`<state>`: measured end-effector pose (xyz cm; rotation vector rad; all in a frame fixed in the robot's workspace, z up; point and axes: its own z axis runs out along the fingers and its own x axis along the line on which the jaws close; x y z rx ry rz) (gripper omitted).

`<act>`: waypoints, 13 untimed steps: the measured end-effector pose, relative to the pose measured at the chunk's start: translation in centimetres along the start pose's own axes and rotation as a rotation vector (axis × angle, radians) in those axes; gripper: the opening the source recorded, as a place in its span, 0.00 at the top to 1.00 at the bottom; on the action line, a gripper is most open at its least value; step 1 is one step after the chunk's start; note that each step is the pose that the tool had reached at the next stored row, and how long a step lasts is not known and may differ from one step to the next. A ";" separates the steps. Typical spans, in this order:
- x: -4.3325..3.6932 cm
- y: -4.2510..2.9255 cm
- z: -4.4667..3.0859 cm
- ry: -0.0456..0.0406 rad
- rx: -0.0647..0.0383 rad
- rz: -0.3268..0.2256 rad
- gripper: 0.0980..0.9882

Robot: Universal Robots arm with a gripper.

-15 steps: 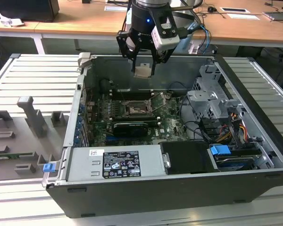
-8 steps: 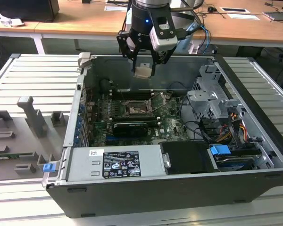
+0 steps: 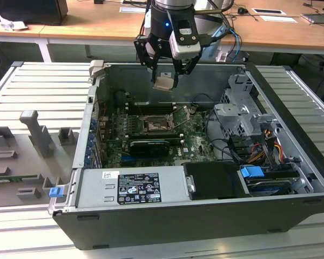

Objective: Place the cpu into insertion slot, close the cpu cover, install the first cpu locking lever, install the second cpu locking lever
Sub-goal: 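Place the cpu into insertion slot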

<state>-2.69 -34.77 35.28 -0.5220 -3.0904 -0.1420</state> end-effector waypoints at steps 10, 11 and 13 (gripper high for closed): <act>-0.01 -0.04 0.47 -0.0018 0.001 0.015 0.52; -0.01 -0.05 0.50 -0.0039 0.002 0.033 0.52; -0.01 -0.05 0.55 -0.0064 0.002 0.060 0.52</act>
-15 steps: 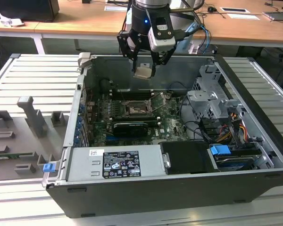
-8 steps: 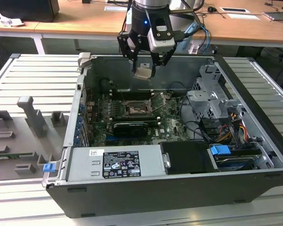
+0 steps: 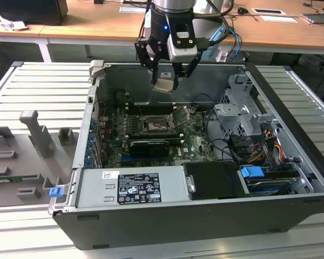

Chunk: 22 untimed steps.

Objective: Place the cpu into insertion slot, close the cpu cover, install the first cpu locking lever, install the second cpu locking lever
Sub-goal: 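Place the cpu into insertion slot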

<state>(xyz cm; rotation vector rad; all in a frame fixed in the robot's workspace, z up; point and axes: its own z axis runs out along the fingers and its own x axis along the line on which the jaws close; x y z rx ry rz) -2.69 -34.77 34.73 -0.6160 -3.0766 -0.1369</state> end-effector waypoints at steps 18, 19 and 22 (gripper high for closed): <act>-0.01 -0.04 0.46 -0.0204 -0.002 0.228 0.52; -0.01 -0.04 0.48 -0.0215 -0.002 0.240 0.52; -0.01 -0.05 0.58 -0.0252 -0.003 0.283 0.52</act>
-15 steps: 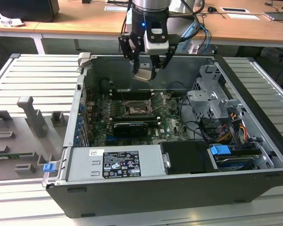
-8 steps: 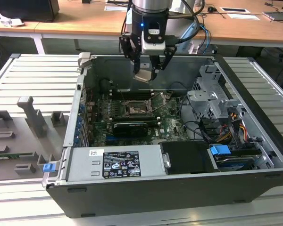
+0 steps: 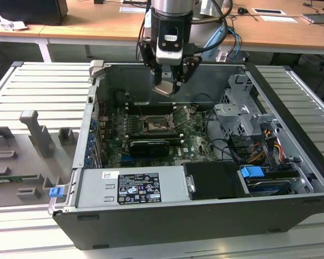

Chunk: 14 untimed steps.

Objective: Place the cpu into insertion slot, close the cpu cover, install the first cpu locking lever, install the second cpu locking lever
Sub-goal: 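Place the cpu into insertion slot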

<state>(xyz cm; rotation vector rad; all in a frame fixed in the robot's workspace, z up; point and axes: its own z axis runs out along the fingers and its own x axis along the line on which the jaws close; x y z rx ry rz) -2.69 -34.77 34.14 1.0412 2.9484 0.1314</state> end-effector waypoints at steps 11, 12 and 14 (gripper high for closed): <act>-0.01 -0.03 0.32 -0.0121 -0.002 0.140 0.52; -0.01 -0.03 0.37 -0.0138 -0.002 0.160 0.52; -0.01 -0.04 0.43 -0.0162 -0.002 0.186 0.52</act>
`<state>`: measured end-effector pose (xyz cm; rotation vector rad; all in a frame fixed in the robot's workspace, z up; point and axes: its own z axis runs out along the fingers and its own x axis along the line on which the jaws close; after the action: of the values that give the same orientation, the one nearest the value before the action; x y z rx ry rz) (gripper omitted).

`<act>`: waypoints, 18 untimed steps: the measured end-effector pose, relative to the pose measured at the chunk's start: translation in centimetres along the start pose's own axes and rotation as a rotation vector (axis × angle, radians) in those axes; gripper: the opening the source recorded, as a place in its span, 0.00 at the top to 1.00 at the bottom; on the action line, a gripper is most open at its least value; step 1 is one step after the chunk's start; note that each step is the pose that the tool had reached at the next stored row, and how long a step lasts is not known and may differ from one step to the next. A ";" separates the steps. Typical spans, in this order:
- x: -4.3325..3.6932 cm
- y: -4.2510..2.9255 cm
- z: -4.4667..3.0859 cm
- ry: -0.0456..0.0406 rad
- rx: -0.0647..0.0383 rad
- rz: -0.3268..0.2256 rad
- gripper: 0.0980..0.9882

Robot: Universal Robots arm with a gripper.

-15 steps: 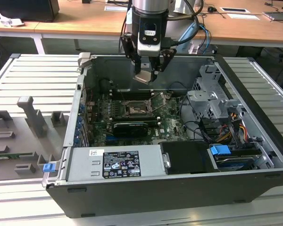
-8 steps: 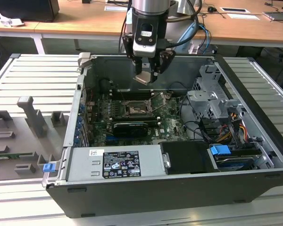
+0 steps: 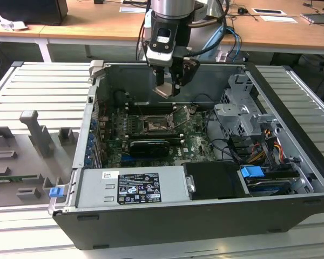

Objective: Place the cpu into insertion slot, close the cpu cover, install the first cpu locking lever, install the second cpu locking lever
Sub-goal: 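Place the cpu into insertion slot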

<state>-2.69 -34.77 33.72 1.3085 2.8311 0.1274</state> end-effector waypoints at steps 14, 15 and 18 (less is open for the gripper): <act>-0.01 -0.04 0.49 -0.0237 -0.004 0.285 0.52; -0.01 -0.04 0.51 -0.0244 -0.005 0.294 0.52; -0.01 -0.05 0.59 -0.0275 -0.005 0.330 0.52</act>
<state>-2.69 -34.77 33.12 1.7497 2.5661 0.1196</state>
